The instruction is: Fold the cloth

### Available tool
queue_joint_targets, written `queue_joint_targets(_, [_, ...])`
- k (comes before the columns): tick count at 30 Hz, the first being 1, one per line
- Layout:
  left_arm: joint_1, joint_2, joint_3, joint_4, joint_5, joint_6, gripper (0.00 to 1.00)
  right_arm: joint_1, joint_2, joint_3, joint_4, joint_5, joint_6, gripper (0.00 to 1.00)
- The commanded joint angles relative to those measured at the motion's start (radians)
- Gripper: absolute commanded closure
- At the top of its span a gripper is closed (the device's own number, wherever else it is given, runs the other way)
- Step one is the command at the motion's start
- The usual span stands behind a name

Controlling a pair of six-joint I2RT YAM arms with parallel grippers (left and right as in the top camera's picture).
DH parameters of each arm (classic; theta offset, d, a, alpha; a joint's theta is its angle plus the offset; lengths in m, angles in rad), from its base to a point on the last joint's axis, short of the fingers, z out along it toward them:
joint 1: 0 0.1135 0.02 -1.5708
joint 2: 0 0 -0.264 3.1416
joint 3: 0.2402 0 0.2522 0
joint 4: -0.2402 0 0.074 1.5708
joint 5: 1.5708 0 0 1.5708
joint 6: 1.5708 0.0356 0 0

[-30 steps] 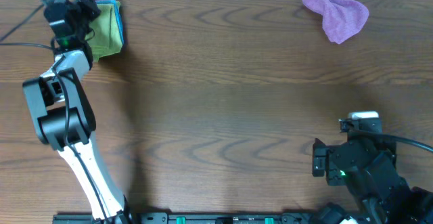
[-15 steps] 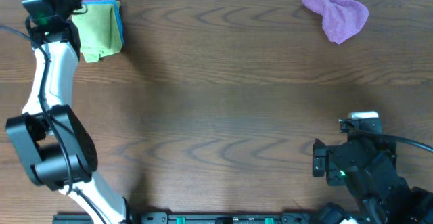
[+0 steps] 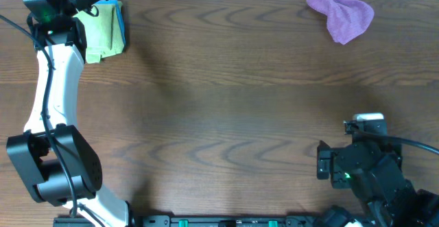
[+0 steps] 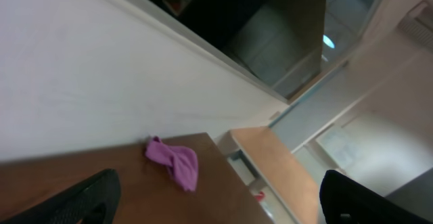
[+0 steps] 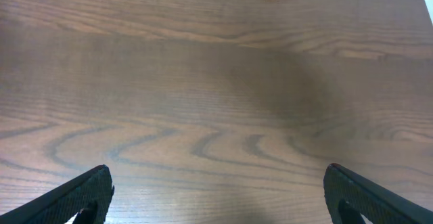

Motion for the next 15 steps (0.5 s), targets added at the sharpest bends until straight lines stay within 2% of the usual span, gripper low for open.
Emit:
queue_joint_targets(1, [0.002,-0.023,0.018,0.002,0.038,-0.053,0.05,-0.005,0.001,0.0,-0.002,0.011,0.01,0.01])
queue_joint_targets(2, [0.002,-0.022,0.018,0.001,0.044,-0.019,0.05,-0.005,0.001,0.0,-0.001,0.011,0.01,0.01])
queue_joint_targets(5, [0.015,-0.022,0.018,-0.005,0.118,0.241,0.05,-0.005,0.001,0.0,-0.001,0.011,0.01,0.01])
queue_joint_targets(7, [0.017,-0.022,0.018,-0.004,0.116,0.362,0.05,-0.005,0.001,0.0,-0.001,0.011,0.01,0.01])
queue_joint_targets(8, [0.022,-0.022,0.018,-0.005,0.118,0.478,0.05,-0.005,0.001,0.0,-0.002,0.011,0.01,0.01])
queue_joint_targets(11, [0.043,-0.022,0.018,-0.005,0.111,0.684,0.05,-0.005,0.001,0.0,-0.002,0.011,0.01,0.01])
queue_joint_targets(12, [0.056,-0.022,0.018,-0.004,0.086,0.739,0.05,-0.005,0.001,0.0,-0.002,0.011,0.01,0.01])
queue_joint_targets(15, [0.092,-0.022,0.018,-0.008,-0.13,0.749,0.04,-0.005,0.001,0.0,-0.001,0.011,0.01,0.01])
